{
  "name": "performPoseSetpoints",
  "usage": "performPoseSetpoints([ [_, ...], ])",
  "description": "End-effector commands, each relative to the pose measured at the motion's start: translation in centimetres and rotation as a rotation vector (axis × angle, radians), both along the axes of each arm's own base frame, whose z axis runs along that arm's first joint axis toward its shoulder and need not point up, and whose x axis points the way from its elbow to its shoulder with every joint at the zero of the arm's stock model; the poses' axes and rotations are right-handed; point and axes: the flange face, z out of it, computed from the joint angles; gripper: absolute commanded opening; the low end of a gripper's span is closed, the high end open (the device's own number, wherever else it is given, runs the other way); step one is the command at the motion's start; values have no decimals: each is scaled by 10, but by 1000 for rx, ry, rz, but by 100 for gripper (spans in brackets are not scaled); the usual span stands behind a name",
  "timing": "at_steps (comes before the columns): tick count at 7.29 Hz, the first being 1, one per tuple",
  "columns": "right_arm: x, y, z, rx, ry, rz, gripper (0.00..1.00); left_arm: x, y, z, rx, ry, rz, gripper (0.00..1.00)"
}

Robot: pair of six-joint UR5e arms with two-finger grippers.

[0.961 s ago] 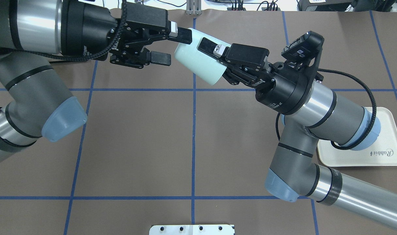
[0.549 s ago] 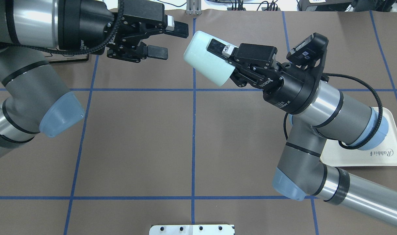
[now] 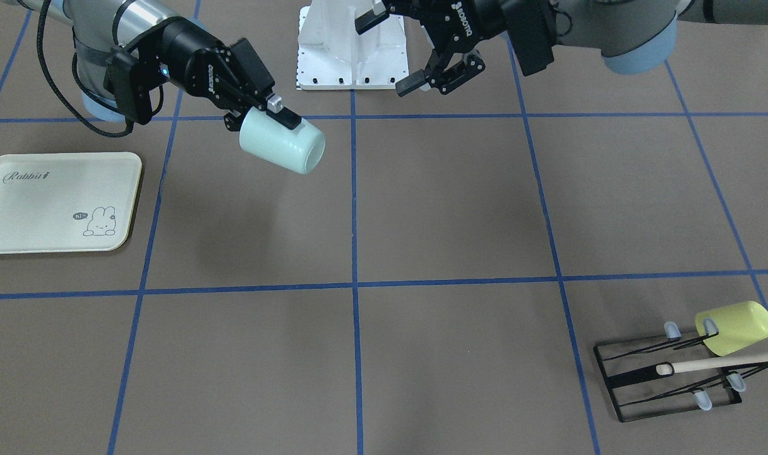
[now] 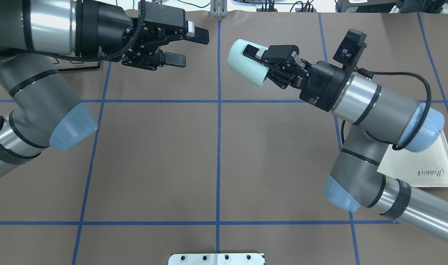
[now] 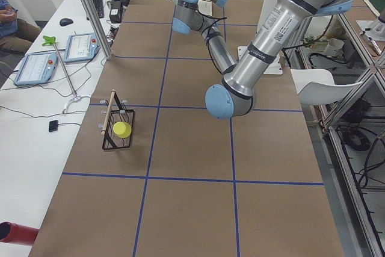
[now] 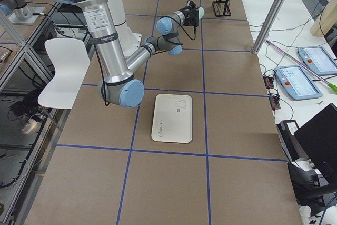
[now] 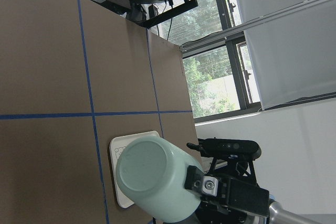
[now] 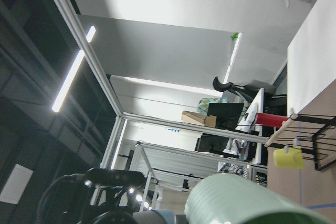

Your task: Left arm grabs green cup and hands to right arm on tray

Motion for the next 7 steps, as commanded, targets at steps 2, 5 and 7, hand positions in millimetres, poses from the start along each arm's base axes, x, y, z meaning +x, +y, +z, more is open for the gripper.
performPoseSetpoints([
  [2,19,-63,40,-134,475,-68,0,25,-60,77,-12,-221,-58,100],
  [5,113,-110,96,-153,759,-171,0,-26,-119,160,-29,-648,-93,100],
  [7,184,-124,129,-119,934,-263,0,-107,-132,261,49,-826,-106,100],
])
